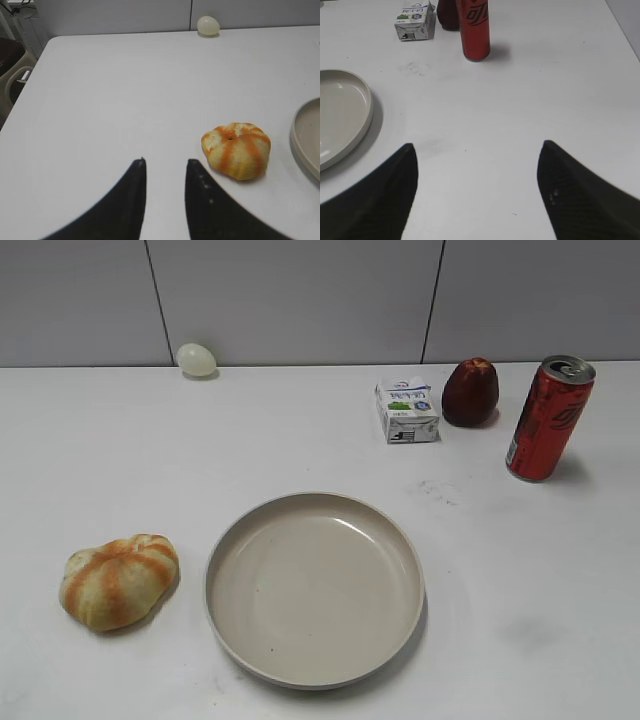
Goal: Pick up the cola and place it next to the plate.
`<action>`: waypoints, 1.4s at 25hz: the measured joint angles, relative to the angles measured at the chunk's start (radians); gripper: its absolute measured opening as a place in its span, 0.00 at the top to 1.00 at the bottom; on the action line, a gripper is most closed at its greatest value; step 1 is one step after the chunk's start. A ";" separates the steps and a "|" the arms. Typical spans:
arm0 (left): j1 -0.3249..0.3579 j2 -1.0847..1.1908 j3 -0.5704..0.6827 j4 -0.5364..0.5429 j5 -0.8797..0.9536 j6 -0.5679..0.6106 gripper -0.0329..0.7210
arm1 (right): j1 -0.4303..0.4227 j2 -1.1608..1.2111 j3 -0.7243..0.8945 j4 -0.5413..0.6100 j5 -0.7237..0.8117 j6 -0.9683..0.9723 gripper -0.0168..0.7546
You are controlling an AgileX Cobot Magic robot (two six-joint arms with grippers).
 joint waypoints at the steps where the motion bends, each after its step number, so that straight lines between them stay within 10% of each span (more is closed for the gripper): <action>1: 0.000 0.000 0.000 0.000 0.000 0.000 0.67 | 0.000 0.000 0.000 0.000 0.000 0.000 0.21; 18: 0.000 0.000 0.000 0.000 0.000 0.000 0.67 | 0.000 0.054 -0.040 -0.030 -0.064 0.000 0.21; 35: 0.000 0.000 0.000 0.000 0.000 0.000 0.67 | 0.000 0.896 -0.452 -0.018 -0.152 -0.007 0.14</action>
